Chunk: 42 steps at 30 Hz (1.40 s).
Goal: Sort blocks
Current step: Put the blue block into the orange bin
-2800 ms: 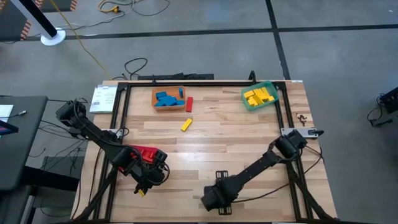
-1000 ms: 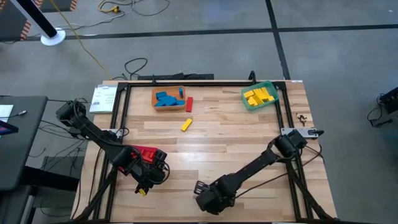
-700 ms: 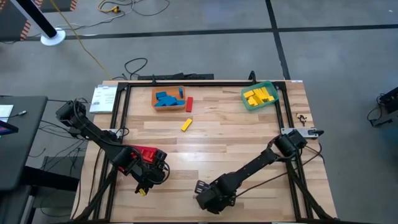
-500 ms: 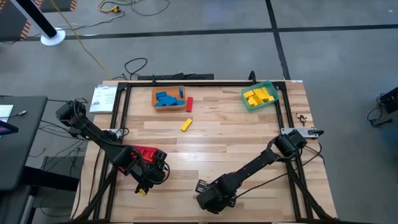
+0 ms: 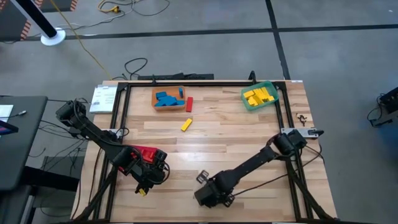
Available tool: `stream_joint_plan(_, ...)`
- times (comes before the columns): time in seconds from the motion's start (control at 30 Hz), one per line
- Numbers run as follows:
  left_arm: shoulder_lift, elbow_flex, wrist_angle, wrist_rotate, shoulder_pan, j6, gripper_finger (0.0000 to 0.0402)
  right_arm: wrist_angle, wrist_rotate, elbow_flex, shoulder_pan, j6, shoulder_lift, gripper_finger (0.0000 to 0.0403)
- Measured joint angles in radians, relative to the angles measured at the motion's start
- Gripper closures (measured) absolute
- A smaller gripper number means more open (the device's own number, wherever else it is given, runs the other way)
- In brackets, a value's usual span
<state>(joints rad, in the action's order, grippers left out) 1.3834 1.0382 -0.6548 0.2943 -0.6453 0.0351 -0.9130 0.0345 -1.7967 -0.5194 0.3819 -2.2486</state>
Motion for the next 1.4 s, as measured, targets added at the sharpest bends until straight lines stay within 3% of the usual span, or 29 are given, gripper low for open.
stream_joint_plan(0.33,0.000,0.000,0.000,0.000,0.000,-0.012,0.0168,-0.442,0.080,-0.123,0.136,-0.352,0.006,0.0300)
stream_joint_plan(0.5,0.000,0.000,0.000,0.000,0.000,-0.012,0.0168,-0.572,0.093,-0.123,0.217,-0.383,0.007,0.0300)
stream_joint_plan(0.7,0.000,0.000,-0.001,0.001,0.000,-0.012,0.0168,-0.567,0.144,-0.103,0.324,-0.353,0.075,0.0300)
stream_joint_plan(0.97,0.001,0.000,-0.002,0.032,0.000,-0.023,0.0168,-0.551,0.226,-0.037,0.532,-0.354,0.280,0.0300)
stream_joint_plan(1.4,0.013,-0.003,0.009,0.051,0.016,-0.036,0.0168,-0.332,0.230,0.295,0.913,-0.386,0.745,0.0300)
